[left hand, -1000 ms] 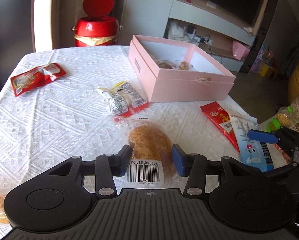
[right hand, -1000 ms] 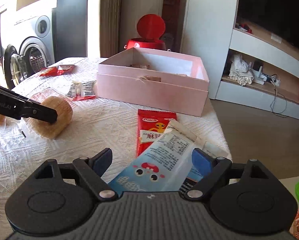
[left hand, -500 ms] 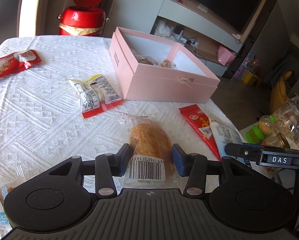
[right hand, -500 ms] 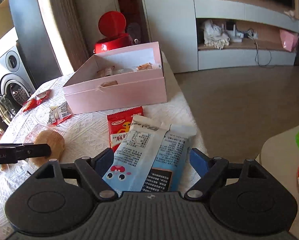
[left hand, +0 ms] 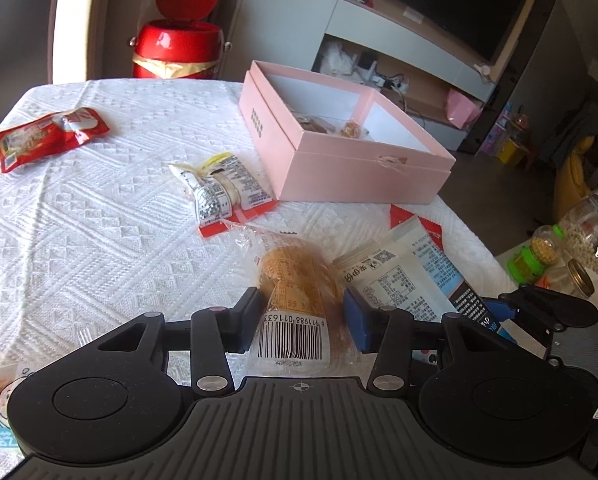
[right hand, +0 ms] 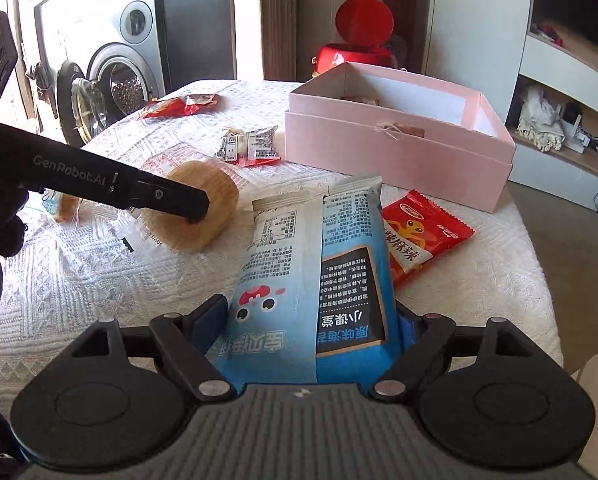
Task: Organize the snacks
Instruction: 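Lift the round bread with the left tool while the right tool lifts the blue packet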
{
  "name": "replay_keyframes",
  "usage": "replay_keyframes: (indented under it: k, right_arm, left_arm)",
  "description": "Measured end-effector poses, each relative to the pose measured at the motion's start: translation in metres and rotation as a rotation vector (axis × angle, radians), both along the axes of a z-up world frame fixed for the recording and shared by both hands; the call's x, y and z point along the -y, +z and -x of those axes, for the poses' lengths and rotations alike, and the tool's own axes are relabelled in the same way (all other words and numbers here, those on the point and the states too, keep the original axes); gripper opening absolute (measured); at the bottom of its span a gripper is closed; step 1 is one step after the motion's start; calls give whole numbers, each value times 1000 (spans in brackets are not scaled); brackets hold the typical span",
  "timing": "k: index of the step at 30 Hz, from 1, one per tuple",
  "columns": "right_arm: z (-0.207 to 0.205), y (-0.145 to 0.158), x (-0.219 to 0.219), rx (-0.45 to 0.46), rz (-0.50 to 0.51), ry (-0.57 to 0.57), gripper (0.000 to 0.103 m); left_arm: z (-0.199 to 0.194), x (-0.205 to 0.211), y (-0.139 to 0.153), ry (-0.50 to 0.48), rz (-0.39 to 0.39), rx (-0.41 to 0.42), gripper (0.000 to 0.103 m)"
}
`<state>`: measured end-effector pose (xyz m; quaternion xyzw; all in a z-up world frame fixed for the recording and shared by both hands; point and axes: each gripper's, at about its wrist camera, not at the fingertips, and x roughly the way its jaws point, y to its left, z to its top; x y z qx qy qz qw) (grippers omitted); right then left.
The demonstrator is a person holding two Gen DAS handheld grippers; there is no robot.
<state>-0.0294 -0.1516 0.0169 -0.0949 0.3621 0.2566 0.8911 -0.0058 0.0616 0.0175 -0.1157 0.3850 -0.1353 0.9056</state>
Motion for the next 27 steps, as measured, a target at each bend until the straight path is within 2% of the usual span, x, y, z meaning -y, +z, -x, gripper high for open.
replay_keyframes:
  k: [5,8,10,12,14,19,21,24,27]
  right_arm:
    - [0,-5,4,11,-17,-8,89]
    - [0,-5,7,-7,-15,2,94]
    - [-1,-4,7,-24,-7,15,97]
    - [-1,-4,7,-28,3,33,97]
    - [4,-2,6,-18,8,35,94]
    - [34,13,-6,163,48,144,90]
    - [32,18,-12,187,61,149,90]
    - [17,17,-19,143,70,112,90]
    - [0,11,-24,46,52,69,90]
  left_arm:
    - [-14,4,-12,-32,86,-46,55]
    - [-15,12,-10,-41,59,-31,55]
    - [-14,11,-9,-32,68,-32,53]
    - [-10,8,-6,-18,57,-27,52]
    - [-5,6,-2,3,12,-20,51]
    - [8,-5,2,31,4,-28,49]
    - [14,-10,3,50,4,-32,49]
    - [20,-15,4,75,-12,-37,49]
    - [22,-16,3,85,-15,-38,48]
